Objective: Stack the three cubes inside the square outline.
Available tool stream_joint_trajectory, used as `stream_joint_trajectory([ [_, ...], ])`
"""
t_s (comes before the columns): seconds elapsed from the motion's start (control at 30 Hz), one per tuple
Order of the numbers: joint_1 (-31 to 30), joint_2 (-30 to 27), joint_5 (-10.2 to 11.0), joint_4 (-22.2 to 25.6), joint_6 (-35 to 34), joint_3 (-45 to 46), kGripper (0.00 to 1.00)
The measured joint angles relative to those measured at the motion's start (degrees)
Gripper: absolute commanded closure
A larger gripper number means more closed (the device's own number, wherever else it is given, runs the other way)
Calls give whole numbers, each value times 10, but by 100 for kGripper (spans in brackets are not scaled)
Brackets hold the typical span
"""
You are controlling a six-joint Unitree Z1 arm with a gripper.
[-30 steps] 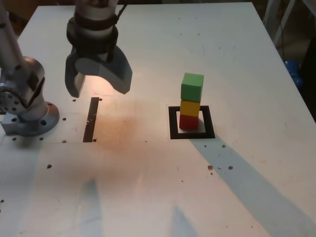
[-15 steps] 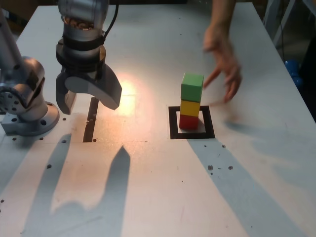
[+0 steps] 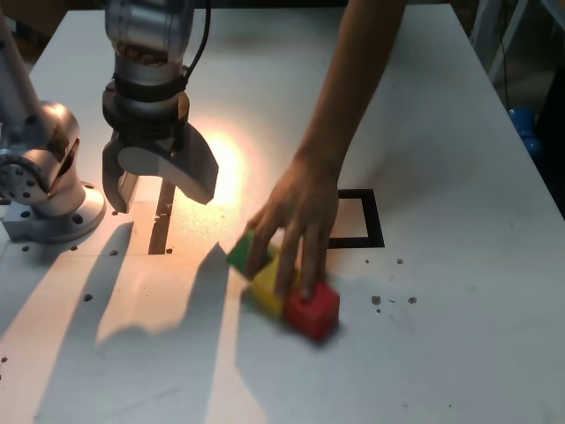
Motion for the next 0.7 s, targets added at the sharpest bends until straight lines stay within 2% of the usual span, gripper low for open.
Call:
stream_joint_trajectory([
  [0.7,5,0,17,-20,5,13,0],
])
